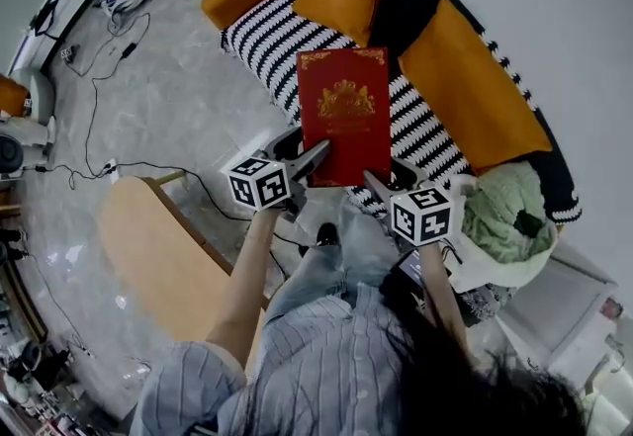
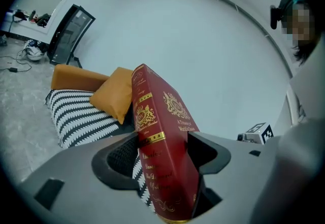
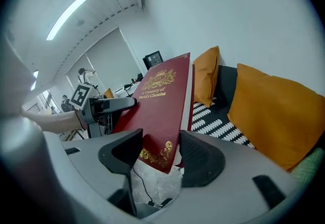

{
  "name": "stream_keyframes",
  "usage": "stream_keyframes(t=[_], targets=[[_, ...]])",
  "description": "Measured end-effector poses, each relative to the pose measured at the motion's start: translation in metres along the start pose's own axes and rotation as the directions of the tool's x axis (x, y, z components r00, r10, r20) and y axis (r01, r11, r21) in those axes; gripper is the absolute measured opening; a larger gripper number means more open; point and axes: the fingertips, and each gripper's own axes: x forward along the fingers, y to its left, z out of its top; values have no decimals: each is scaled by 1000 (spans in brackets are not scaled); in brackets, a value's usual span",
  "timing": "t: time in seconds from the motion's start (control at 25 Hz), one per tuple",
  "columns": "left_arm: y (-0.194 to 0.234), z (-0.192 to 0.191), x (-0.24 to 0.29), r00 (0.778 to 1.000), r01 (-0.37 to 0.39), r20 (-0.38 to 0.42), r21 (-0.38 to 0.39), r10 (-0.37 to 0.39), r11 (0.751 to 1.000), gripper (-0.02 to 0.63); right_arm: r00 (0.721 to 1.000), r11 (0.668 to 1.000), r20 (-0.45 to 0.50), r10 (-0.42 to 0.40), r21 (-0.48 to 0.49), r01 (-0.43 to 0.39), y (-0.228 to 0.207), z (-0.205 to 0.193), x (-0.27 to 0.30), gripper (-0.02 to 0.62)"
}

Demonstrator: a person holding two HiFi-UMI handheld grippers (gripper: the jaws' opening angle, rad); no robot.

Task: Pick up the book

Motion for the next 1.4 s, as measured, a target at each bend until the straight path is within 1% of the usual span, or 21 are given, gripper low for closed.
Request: stream_keyframes(t=[0.16, 0.32, 0.44, 0.8, 1.12, 1.4], targets=[[-16, -1, -26, 1000, 0, 23, -11, 0, 1000, 313, 1000, 1000, 3, 1, -10, -1, 23, -4, -19, 241], [-29, -2, -46, 999, -9, 38, -4, 10, 1000, 313, 1000, 1000, 11, 14, -1, -14, 40, -8, -33, 241], [-39, -7, -63, 999, -10, 41, 4, 9, 1000, 313, 1000, 1000, 17, 10, -11, -10, 55, -16, -43, 241], [-56, -19, -112, 998, -6, 64, 8, 5, 1000, 313, 999, 999, 46, 3, -43, -1, 99, -35, -64, 241], [-65, -33, -138, 998, 10, 66, 11, -10, 1000, 313, 999, 999, 44, -18, -44, 20, 123, -56, -77, 241], [-72, -51, -151, 997, 19, 82, -19, -17, 1000, 310, 999, 998, 9, -34, -56, 34, 132, -76, -88, 241]])
